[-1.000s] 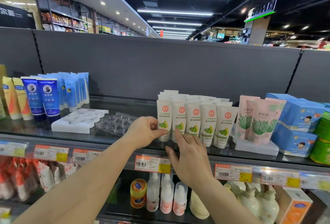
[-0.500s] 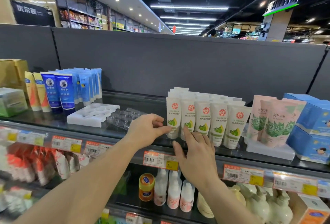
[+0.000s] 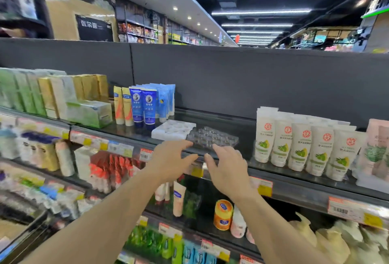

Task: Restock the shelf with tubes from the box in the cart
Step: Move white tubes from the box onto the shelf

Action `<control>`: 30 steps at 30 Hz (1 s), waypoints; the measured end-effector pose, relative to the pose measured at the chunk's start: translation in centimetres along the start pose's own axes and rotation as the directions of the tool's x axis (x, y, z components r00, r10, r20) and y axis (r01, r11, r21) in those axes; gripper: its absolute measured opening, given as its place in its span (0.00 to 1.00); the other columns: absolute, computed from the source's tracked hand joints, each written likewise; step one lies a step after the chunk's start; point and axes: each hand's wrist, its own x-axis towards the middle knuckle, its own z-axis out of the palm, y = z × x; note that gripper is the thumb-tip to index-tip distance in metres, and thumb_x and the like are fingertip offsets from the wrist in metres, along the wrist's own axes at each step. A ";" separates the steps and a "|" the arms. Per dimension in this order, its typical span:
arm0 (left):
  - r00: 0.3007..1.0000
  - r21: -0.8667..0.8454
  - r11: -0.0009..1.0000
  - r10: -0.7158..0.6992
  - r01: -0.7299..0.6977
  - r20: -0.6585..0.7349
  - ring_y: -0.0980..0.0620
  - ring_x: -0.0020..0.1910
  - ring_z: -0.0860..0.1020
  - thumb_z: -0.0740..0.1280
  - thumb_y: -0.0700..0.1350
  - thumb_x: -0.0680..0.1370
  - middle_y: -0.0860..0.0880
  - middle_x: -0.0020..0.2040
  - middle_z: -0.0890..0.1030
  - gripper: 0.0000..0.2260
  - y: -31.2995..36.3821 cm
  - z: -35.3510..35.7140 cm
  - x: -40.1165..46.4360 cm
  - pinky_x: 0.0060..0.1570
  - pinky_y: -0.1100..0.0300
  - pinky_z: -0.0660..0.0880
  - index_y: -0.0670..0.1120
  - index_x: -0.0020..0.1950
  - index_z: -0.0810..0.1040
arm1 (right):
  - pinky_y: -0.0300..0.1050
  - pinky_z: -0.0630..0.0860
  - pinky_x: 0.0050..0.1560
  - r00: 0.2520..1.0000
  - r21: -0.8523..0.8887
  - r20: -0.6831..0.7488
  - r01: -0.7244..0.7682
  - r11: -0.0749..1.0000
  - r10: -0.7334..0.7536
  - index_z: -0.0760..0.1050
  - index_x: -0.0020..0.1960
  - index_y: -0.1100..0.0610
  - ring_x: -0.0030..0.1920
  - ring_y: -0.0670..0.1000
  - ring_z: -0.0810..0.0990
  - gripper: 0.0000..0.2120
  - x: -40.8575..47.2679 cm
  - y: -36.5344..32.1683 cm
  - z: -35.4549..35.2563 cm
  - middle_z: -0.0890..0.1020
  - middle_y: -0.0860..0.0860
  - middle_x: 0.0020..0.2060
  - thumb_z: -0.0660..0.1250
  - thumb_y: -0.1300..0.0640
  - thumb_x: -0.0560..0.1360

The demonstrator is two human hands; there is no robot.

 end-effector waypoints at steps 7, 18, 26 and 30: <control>0.998 0.043 0.998 -0.049 0.051 -0.033 0.51 0.65 0.74 0.65 0.55 0.78 0.53 0.64 0.78 0.20 -11.1 -8.1 -6.6 0.63 0.56 0.70 0.52 0.69 0.73 | 0.52 0.69 0.61 0.999 0.003 0.042 -0.009 1.000 0.009 0.73 0.66 0.53 0.64 0.57 0.70 0.19 0.5 -11.9 4.0 0.75 0.54 0.63 0.58 0.46 0.80; 0.947 0.284 0.904 -0.291 0.319 -0.137 0.50 0.71 0.68 0.63 0.60 0.78 0.51 0.73 0.70 0.25 -31.9 -22.1 -19.4 0.68 0.55 0.67 0.51 0.72 0.70 | 0.52 0.72 0.54 0.931 0.080 0.211 0.288 0.954 -0.298 0.76 0.60 0.53 0.60 0.60 0.74 0.18 -4.0 -37.2 18.8 0.77 0.55 0.56 0.57 0.43 0.78; 0.816 0.335 0.745 -0.506 0.577 -0.279 0.48 0.69 0.70 0.64 0.59 0.77 0.50 0.69 0.73 0.22 -43.5 -28.8 -29.8 0.67 0.55 0.67 0.53 0.69 0.73 | 0.53 0.72 0.58 0.807 0.198 0.330 0.448 0.872 -0.489 0.76 0.59 0.56 0.61 0.61 0.72 0.20 -7.1 -51.5 27.5 0.76 0.57 0.58 0.58 0.43 0.78; 0.732 0.313 0.662 -0.614 0.681 -0.295 0.47 0.72 0.66 0.64 0.62 0.77 0.49 0.74 0.68 0.26 -48.4 -30.6 -32.1 0.71 0.51 0.64 0.53 0.73 0.69 | 0.53 0.70 0.62 0.746 0.258 0.407 0.459 0.850 -0.526 0.74 0.64 0.56 0.64 0.60 0.70 0.21 -7.2 -55.6 32.9 0.75 0.56 0.62 0.58 0.43 0.79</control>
